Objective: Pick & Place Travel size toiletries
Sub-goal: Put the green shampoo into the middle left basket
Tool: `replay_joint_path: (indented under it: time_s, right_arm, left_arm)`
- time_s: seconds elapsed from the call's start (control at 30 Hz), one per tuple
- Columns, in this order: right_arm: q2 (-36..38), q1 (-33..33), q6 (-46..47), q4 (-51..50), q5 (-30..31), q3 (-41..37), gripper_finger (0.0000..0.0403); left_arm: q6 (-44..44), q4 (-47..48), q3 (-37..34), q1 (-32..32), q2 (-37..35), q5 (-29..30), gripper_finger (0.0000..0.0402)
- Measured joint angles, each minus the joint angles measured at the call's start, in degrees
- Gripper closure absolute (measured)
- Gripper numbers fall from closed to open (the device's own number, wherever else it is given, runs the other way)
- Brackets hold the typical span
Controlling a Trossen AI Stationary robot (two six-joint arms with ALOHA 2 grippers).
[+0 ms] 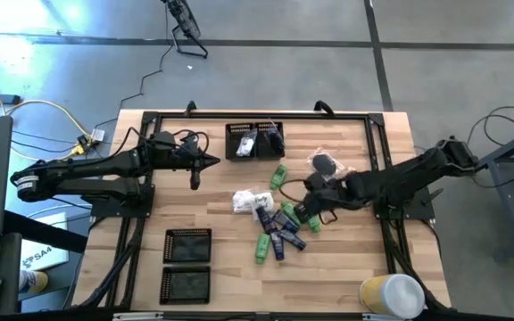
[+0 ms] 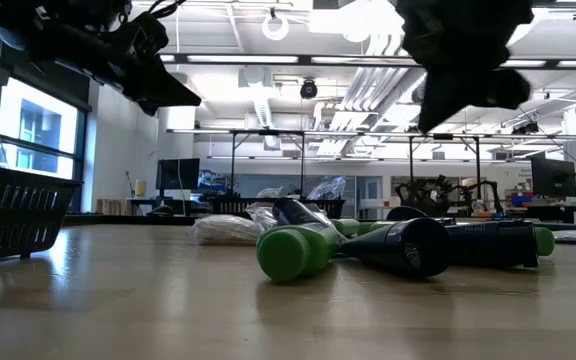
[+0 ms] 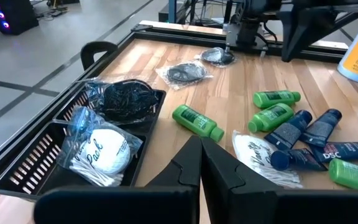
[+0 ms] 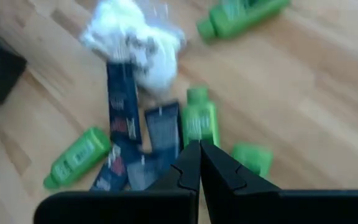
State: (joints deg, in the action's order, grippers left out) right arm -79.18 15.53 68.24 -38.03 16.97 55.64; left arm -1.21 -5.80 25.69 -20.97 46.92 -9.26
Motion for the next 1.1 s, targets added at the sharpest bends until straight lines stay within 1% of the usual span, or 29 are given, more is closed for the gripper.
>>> replay_joint_path:
  time_s: [0.13, 0.23, 0.33, 0.4, 0.5, 0.6, 0.67, 0.73, 0.9, 1.0, 1.1]
  right_arm:
    - [-1.3, 2.3, 6.3, -5.4, -1.1, 0.0, 0.0400]
    - [-3.4, 2.6, 9.8, -9.3, -3.8, 0.0, 0.0400]
    - [-5.6, 2.9, 10.0, -10.1, -8.5, 0.0, 0.0400]
    - [-6.5, 3.0, 9.8, -9.6, -10.1, 0.0, 0.0400]
    - [-7.9, 3.0, 9.8, -9.6, -11.1, 0.0, 0.0399]
    - [-8.8, 3.0, 8.3, -10.5, -11.0, 0.0, 0.0387]
    - [-9.6, 2.9, 6.6, -10.5, -11.6, 0.0, 0.0368]
    - [-10.3, 2.8, 5.3, -10.8, -11.8, 0.0, 0.0340]
    - [-11.2, 2.8, 5.1, -10.5, -11.5, 0.0, 0.0248]
    - [-11.3, 2.9, 5.5, -9.4, -9.6, 0.0, 0.0193]
    - [-11.3, 2.9, 6.2, -9.4, -7.8, 0.0, 0.0146]
  left_arm:
    - [0.0, 0.0, 0.0, 0.0, 0.1, 0.0, 0.0401]
    - [0.0, 0.0, 0.0, 0.0, 0.1, 0.0, 0.0401]
    - [0.0, 0.0, 0.0, 0.0, 0.1, 0.0, 0.0401]
    - [0.2, 0.0, 0.0, 0.0, 0.1, 0.0, 0.0401]
    - [0.2, 0.0, 0.0, 0.0, 0.1, 0.0, 0.0401]
    - [0.2, -0.1, 0.0, 0.0, 0.1, 0.0, 0.0401]
    - [0.2, -0.1, 0.0, 0.0, 0.1, 0.0, 0.0401]
    - [0.2, -0.1, 0.0, 0.0, 0.1, 0.0, 0.0401]
    - [0.2, -0.1, 0.1, 0.0, 0.1, 0.0, 0.0401]
    - [0.2, -0.1, 0.1, 0.0, 0.1, 0.0, 0.0401]
    - [0.2, -0.1, 0.1, 0.0, 0.1, 0.0, 0.0401]
